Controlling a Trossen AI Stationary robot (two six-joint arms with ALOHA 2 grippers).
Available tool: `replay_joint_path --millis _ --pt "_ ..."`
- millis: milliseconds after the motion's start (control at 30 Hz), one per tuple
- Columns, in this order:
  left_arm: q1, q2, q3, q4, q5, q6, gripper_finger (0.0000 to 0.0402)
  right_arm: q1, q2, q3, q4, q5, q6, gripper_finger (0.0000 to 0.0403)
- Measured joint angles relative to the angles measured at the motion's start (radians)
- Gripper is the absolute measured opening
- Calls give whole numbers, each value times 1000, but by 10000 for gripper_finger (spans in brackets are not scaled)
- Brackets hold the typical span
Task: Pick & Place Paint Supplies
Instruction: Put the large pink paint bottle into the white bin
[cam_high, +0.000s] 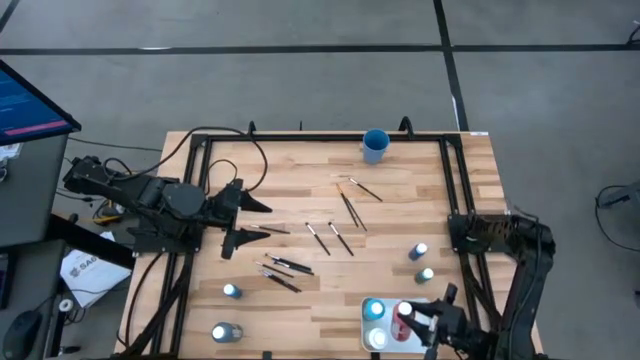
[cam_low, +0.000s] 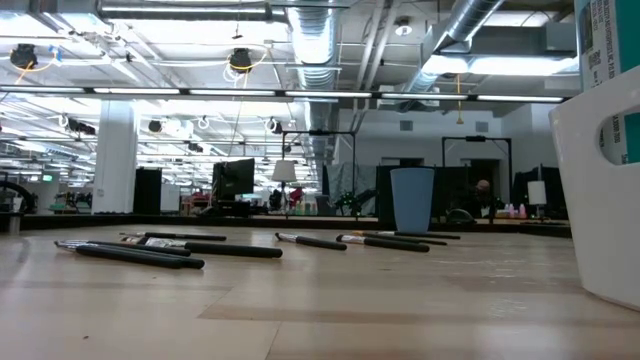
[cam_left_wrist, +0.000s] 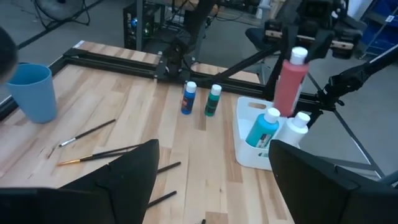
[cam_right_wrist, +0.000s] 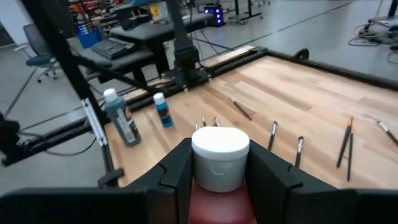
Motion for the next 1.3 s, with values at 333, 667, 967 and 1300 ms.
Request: replay_joint_path --millis 333,667,967,1300 --pt "2 0 0 4 -18 0 296 7 113 0 0 -29 91 112" --pt "2 0 0 5 -50 0 296 1 177 0 1 -47 114 112" --pt "2 0 0 8 -56 0 296 -3 236 -1 7 -36 155 113" --pt "3 0 0 22 -81 0 296 1 243 -1 17 -41 148 117"
